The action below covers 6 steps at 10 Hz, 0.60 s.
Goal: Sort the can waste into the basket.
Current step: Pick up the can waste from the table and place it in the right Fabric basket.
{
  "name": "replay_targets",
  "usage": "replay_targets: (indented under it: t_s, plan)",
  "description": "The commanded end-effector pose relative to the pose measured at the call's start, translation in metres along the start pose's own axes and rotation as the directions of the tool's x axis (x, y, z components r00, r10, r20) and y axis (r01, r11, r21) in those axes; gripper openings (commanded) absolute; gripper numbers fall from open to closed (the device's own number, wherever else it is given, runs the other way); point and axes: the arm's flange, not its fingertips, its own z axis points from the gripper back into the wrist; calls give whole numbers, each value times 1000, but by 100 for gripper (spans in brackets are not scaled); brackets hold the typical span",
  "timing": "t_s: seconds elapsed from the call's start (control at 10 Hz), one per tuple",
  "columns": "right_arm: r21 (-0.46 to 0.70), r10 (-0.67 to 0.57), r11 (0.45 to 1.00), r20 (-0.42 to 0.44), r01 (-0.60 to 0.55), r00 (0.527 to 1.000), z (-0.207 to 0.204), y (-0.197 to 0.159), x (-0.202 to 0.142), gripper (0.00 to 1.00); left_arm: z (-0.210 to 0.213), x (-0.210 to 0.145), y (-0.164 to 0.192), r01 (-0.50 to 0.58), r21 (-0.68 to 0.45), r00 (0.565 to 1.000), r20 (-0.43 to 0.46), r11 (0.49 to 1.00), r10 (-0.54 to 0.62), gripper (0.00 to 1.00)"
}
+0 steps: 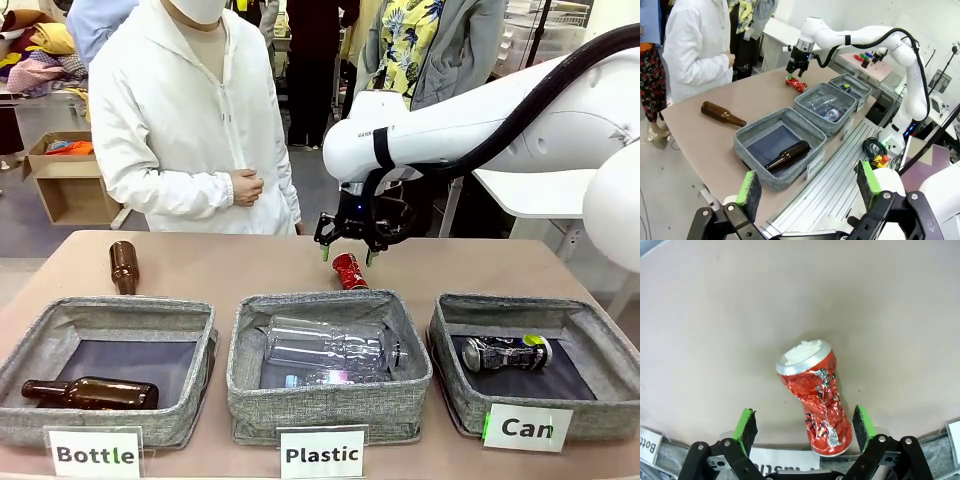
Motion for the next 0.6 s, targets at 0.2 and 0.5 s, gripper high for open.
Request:
replay_targets:
  t_s: [0.2, 0.5]
  plan:
    - [-42, -53, 998, 47, 55, 997, -21, -4, -2, 100, 2, -3, -7, -4, 9, 1000, 18, 1000, 4, 100]
    - [-74, -5, 997, 47, 9, 999, -22, -8, 1, 100, 2, -3, -7, -4, 9, 1000, 18, 1000, 4, 100]
